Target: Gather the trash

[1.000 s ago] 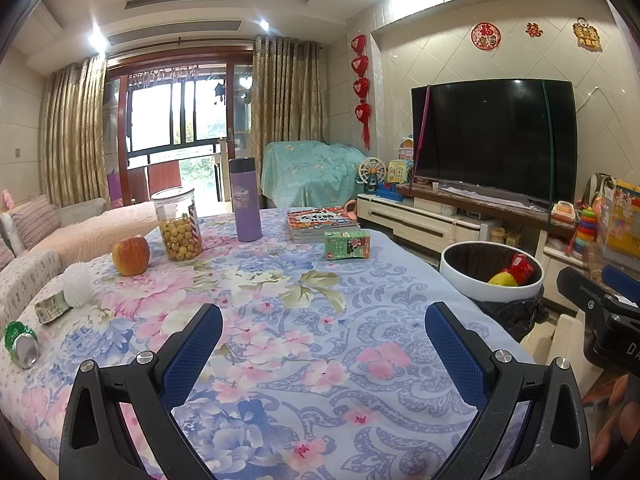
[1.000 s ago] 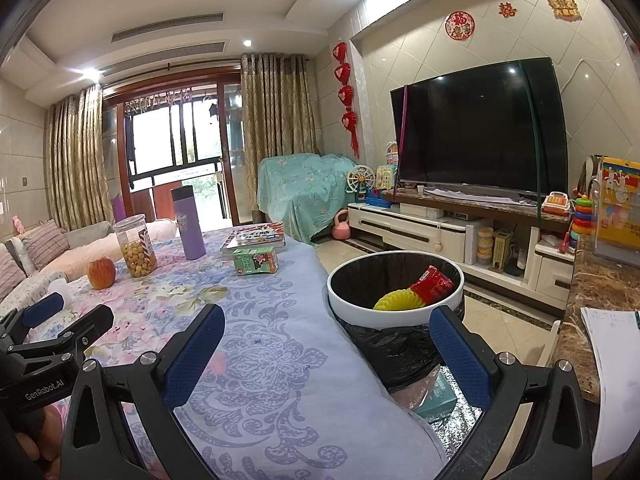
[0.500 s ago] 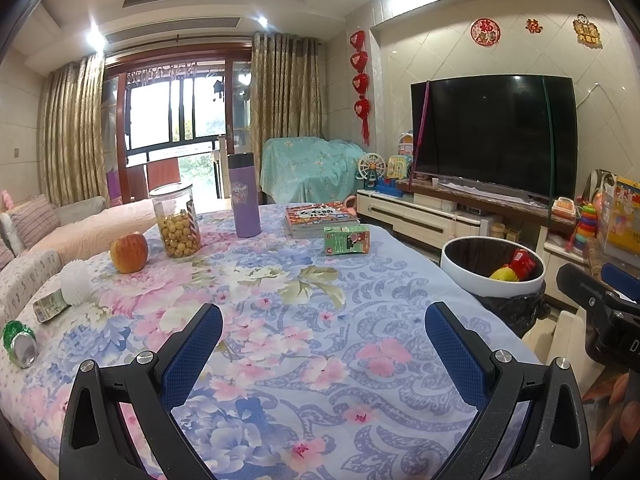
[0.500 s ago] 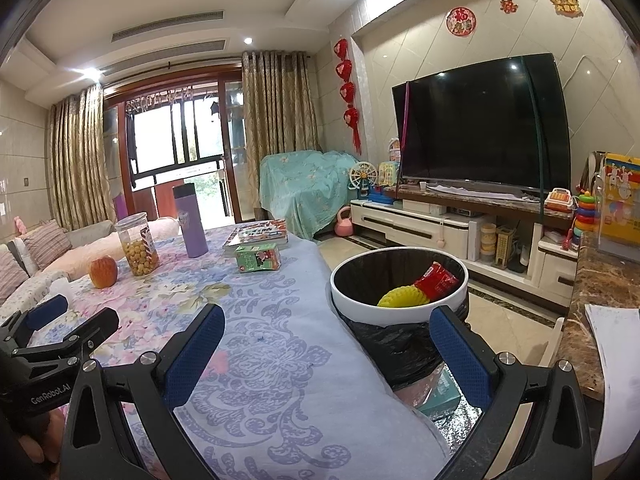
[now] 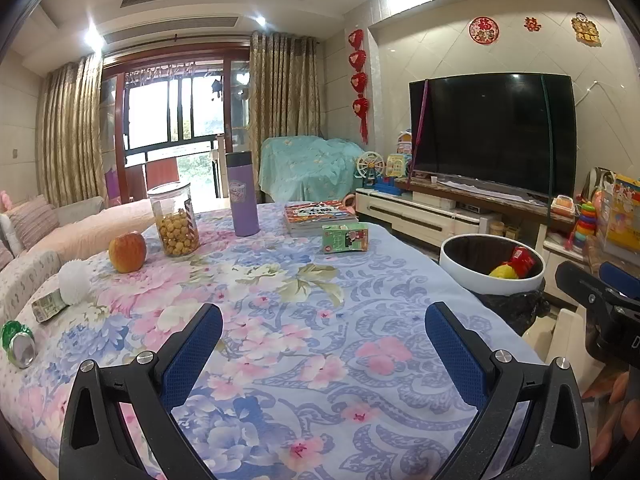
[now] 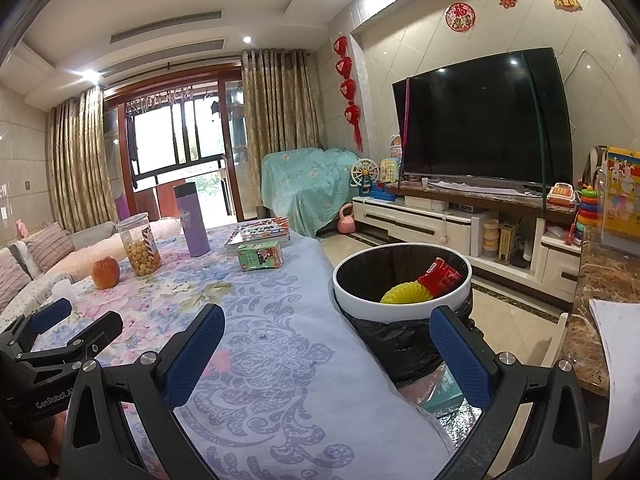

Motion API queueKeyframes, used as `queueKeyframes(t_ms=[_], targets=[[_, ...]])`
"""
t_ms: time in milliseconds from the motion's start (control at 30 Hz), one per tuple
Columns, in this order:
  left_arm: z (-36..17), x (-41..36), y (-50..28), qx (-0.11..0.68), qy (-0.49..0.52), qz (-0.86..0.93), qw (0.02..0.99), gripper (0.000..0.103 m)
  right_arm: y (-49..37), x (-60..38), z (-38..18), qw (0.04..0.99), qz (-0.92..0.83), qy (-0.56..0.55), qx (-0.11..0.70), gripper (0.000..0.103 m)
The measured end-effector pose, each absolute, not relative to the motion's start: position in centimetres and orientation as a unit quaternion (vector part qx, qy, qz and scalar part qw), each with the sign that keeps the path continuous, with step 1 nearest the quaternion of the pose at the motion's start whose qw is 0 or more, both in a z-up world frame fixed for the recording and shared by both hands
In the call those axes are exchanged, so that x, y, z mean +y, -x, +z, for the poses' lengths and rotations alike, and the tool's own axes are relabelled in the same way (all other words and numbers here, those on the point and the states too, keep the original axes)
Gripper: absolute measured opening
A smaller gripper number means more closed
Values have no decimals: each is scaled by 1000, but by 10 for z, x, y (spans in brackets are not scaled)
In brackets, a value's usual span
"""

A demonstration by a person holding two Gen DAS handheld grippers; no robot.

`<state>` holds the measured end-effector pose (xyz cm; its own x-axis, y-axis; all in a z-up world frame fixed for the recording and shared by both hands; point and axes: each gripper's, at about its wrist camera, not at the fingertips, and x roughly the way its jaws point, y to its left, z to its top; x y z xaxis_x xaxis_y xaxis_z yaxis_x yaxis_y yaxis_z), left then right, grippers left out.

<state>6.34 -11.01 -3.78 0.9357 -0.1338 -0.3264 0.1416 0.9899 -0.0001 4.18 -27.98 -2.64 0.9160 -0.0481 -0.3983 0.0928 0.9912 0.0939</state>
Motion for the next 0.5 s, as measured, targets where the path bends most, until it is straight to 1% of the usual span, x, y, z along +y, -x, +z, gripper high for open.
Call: queueKeyframes(t_ms=[500], targets=[[-39, -109, -64, 167, -12, -71, 983, 103, -41, -280, -26, 977, -32, -59, 201, 103]])
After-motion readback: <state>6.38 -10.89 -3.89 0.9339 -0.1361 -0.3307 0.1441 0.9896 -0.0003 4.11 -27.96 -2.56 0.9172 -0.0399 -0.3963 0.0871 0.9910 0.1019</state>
